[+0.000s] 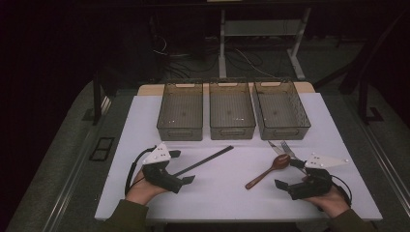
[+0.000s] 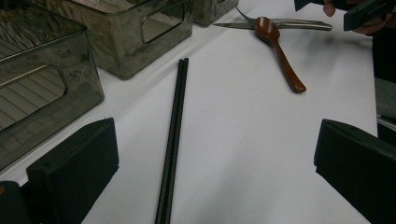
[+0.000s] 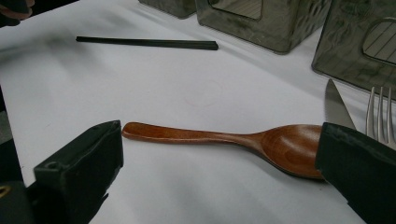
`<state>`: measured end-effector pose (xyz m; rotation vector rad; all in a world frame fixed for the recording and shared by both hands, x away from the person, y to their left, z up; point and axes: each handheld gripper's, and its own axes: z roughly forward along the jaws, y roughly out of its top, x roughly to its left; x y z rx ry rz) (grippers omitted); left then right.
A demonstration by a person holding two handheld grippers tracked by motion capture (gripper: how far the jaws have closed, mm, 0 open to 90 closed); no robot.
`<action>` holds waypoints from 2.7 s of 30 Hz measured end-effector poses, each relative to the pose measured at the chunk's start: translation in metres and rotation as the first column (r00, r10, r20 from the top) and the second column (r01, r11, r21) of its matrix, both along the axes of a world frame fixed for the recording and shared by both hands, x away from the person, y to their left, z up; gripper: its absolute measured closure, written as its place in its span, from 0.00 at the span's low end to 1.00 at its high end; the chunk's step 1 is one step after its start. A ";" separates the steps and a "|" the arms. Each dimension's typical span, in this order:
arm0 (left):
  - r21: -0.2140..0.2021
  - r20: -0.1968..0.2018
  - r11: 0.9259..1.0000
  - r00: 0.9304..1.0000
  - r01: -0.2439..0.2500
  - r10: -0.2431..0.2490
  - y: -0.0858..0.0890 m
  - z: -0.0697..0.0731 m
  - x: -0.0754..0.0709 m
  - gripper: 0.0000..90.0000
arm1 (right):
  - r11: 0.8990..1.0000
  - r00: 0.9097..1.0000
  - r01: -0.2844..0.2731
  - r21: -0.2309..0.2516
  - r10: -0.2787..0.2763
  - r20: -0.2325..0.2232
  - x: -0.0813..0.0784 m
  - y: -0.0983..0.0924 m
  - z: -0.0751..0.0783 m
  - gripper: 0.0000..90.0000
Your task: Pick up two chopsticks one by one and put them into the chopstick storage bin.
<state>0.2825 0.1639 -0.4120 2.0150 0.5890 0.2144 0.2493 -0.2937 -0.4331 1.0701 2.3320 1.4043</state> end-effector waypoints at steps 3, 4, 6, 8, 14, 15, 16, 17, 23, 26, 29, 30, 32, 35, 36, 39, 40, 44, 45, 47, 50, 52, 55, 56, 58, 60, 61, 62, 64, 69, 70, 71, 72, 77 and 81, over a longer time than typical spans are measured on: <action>0.004 0.001 1.000 1.000 0.001 -0.001 0.000 0.000 0.000 0.00 | 1.000 1.000 -0.001 0.002 0.001 0.000 0.000 0.000 0.000 0.02; 0.004 0.001 1.000 1.000 0.001 -0.001 0.000 0.000 0.000 0.00 | 1.000 1.000 -0.001 0.001 0.001 0.001 0.000 0.000 0.000 0.02; 0.004 0.000 1.000 1.000 0.001 -0.001 0.000 0.000 0.000 0.00 | 1.000 1.000 -0.001 0.003 0.001 0.004 0.000 -0.001 0.000 0.02; 0.004 0.000 1.000 1.000 0.000 0.000 0.000 0.000 0.000 0.00 | 1.000 1.000 -0.002 0.003 0.002 0.006 -0.001 -0.001 0.001 0.02; 0.009 0.001 1.000 1.000 -0.001 0.001 -0.001 0.001 0.001 0.00 | 1.000 1.000 0.001 0.010 -0.001 0.005 -0.001 -0.002 0.001 0.02; 0.010 0.002 1.000 1.000 0.000 0.000 -0.001 0.002 0.001 0.00 | 1.000 1.000 0.001 0.009 -0.001 0.004 -0.001 -0.002 0.001 0.02; 0.008 0.001 1.000 1.000 -0.002 0.002 -0.002 0.002 0.002 0.00 | 1.000 1.000 0.001 0.009 -0.001 0.004 -0.001 -0.002 0.001 0.02; 0.008 0.001 1.000 1.000 -0.002 0.002 -0.002 0.002 0.002 0.00 | 1.000 1.000 0.003 0.011 -0.003 0.005 -0.001 -0.002 0.001 0.02; 0.009 -0.001 1.000 1.000 -0.001 0.001 -0.003 0.003 0.005 0.00 | 1.000 1.000 -0.002 0.012 0.001 0.006 0.000 -0.002 0.001 0.02; 0.014 0.004 1.000 1.000 0.002 -0.002 -0.004 0.005 0.007 0.00 | 1.000 1.000 -0.002 0.011 0.002 0.004 0.000 -0.002 0.001 0.02; 0.012 0.009 1.000 1.000 0.005 -0.005 -0.006 0.006 0.008 0.00 | 1.000 1.000 -0.003 0.008 0.003 0.002 0.000 -0.002 0.001 0.02; 0.014 0.008 1.000 1.000 0.006 -0.006 -0.007 0.006 0.008 0.00 | 1.000 1.000 -0.002 0.008 0.002 0.001 0.000 -0.002 0.001 0.02; 0.015 0.007 1.000 1.000 0.007 -0.007 -0.007 0.006 0.009 0.00 | 1.000 1.000 -0.002 0.008 0.002 0.002 0.000 -0.002 0.001 0.02; 0.014 0.010 1.000 1.000 0.012 -0.012 -0.009 0.008 0.010 0.00 | 1.000 1.000 -0.001 0.005 0.001 0.001 0.000 -0.001 0.001 0.02; 0.014 0.010 1.000 1.000 0.012 -0.012 -0.009 0.008 0.010 0.00 | 1.000 1.000 -0.002 0.005 0.002 0.000 0.000 -0.001 0.001 0.02; 0.012 0.011 1.000 1.000 0.015 -0.015 -0.010 0.009 0.012 0.00 | 1.000 1.000 -0.002 0.004 0.002 0.002 0.000 -0.001 0.001 0.02; 0.011 0.012 1.000 1.000 0.014 -0.014 -0.011 0.009 0.012 0.00 | 1.000 1.000 -0.001 0.003 0.001 0.003 0.000 -0.001 0.001 0.02; 0.014 0.007 1.000 1.000 0.017 -0.017 -0.014 0.011 0.016 0.00 | 1.000 1.000 0.004 0.002 -0.004 0.003 0.000 -0.002 0.001 0.02; 0.014 0.007 1.000 1.000 0.017 -0.017 -0.014 0.011 0.016 0.00 | 1.000 1.000 0.006 0.003 -0.006 0.000 0.000 -0.002 0.001 0.02; 0.008 0.012 1.000 1.000 0.015 -0.015 -0.016 0.012 0.020 0.00 | 1.000 1.000 0.002 0.002 -0.002 0.004 -0.001 -0.002 0.001 0.02; 0.005 0.009 1.000 1.000 0.013 -0.013 -0.017 0.013 0.022 0.00 | 1.000 1.000 0.004 0.001 -0.004 0.003 -0.001 -0.002 0.001 0.02; 0.001 0.009 1.000 1.000 0.015 -0.015 -0.019 0.013 0.025 0.00 | 1.000 1.000 0.004 -0.001 -0.004 0.002 -0.001 -0.002 0.001 0.02; -0.001 0.005 1.000 1.000 0.017 -0.017 -0.021 0.014 0.027 0.00 | 1.000 1.000 0.006 0.000 -0.006 0.002 -0.001 -0.002 0.001 0.02; 0.001 0.004 1.000 1.000 0.018 -0.018 -0.022 0.015 0.028 0.00 | 1.000 1.000 0.006 -0.001 -0.006 0.002 0.000 -0.002 0.001 0.02; 0.001 0.007 1.000 1.000 0.019 -0.019 -0.023 0.016 0.030 0.00 | 1.000 1.000 0.007 -0.003 -0.007 0.002 -0.001 -0.002 0.001 0.02; -0.005 0.006 1.000 1.000 0.023 -0.023 -0.026 0.017 0.033 0.01 | 1.000 1.000 0.006 -0.003 -0.006 0.003 0.000 -0.002 0.001 0.02; -0.005 0.006 1.000 1.000 0.023 -0.023 -0.026 0.017 0.033 0.01 | 1.000 1.000 0.006 -0.002 -0.006 0.004 0.000 -0.002 0.001 0.02; -0.005 0.004 1.000 1.000 0.027 -0.027 -0.027 0.016 0.034 0.01 | 1.000 1.000 0.006 -0.002 -0.006 0.004 0.000 -0.002 0.001 0.02; -0.003 0.003 1.000 1.000 0.030 -0.030 -0.029 0.017 0.037 0.01 | 1.000 1.000 0.008 -0.001 -0.008 0.001 0.000 -0.002 0.000 0.02; 0.003 -0.002 0.999 0.999 0.035 -0.035 -0.034 0.018 0.044 0.02 | 1.000 1.000 0.008 -0.002 -0.008 0.003 0.000 -0.002 0.000 0.02; 0.004 -0.002 0.999 0.999 0.037 -0.037 -0.035 0.018 0.045 0.02 | 1.000 1.000 0.007 -0.001 -0.007 0.004 0.000 -0.002 0.000 0.02; 0.004 -0.002 0.999 0.999 0.037 -0.037 -0.035 0.018 0.045 0.03 | 1.000 1.000 0.008 -0.001 -0.008 0.004 0.000 -0.003 0.000 0.02; 0.005 -0.002 0.999 0.999 0.041 -0.041 -0.037 0.018 0.048 0.03 | 1.000 1.000 0.009 0.000 -0.009 0.004 0.000 -0.003 0.000 0.02; -0.001 -0.005 0.999 0.999 0.040 -0.040 -0.041 0.018 0.052 0.04 | 1.000 1.000 0.010 0.002 -0.010 0.002 0.000 -0.003 0.000 0.02; 0.001 -0.006 0.999 0.999 0.050 -0.050 -0.047 0.019 0.057 0.06 | 1.000 1.000 0.012 0.004 -0.012 0.000 0.000 -0.003 0.001 0.02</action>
